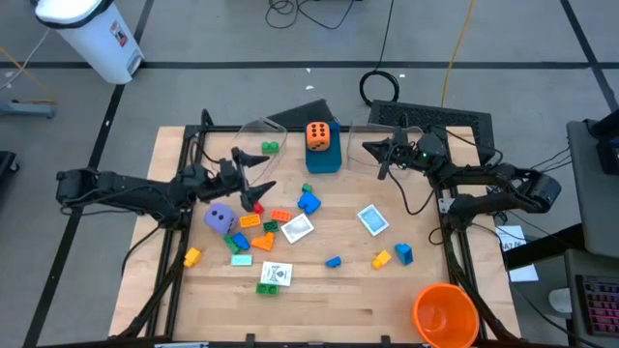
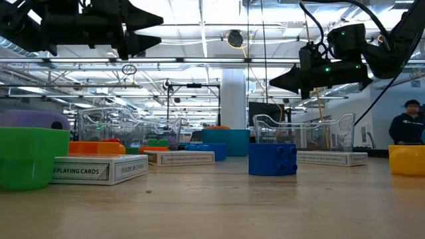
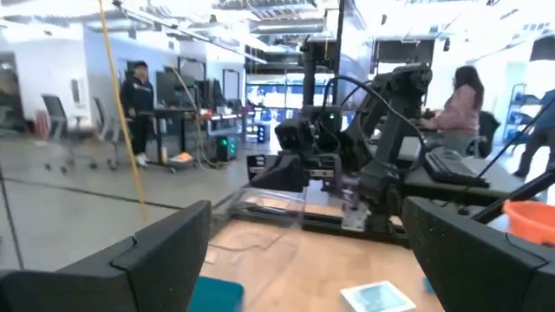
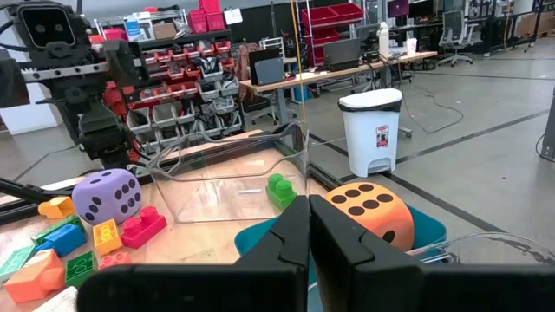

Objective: Pick & Place Toys
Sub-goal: Put the green playing card into the right transparent bin

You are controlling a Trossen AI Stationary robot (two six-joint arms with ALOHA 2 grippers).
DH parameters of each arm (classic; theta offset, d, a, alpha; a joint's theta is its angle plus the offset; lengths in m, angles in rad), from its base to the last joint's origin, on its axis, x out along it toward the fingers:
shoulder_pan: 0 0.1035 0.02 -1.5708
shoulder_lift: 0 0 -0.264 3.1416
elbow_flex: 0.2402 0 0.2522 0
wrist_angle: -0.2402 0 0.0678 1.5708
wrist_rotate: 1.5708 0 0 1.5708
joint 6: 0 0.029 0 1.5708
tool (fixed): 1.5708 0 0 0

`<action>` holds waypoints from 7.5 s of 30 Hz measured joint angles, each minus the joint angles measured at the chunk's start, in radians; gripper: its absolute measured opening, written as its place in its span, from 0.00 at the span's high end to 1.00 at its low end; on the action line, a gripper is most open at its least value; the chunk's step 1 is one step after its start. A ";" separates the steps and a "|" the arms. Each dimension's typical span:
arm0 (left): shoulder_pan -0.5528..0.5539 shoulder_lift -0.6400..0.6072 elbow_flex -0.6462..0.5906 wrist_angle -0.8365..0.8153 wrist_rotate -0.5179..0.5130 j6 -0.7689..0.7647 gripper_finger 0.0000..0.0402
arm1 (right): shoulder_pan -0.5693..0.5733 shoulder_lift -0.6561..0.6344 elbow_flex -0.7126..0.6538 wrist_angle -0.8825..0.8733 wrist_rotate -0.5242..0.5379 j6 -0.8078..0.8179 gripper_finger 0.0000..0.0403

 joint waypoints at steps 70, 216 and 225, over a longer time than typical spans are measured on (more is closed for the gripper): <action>0.040 0.000 0.021 -0.126 0.140 0.160 0.47 | 0.209 -0.033 0.064 0.156 -0.131 0.177 0.60; 0.091 -0.498 0.020 -1.132 0.132 -0.020 0.47 | 0.837 0.258 0.488 -1.543 0.842 1.041 0.37; 0.091 -0.497 0.020 -1.132 0.131 -0.020 0.47 | 0.837 0.283 0.488 -1.522 0.809 0.995 0.37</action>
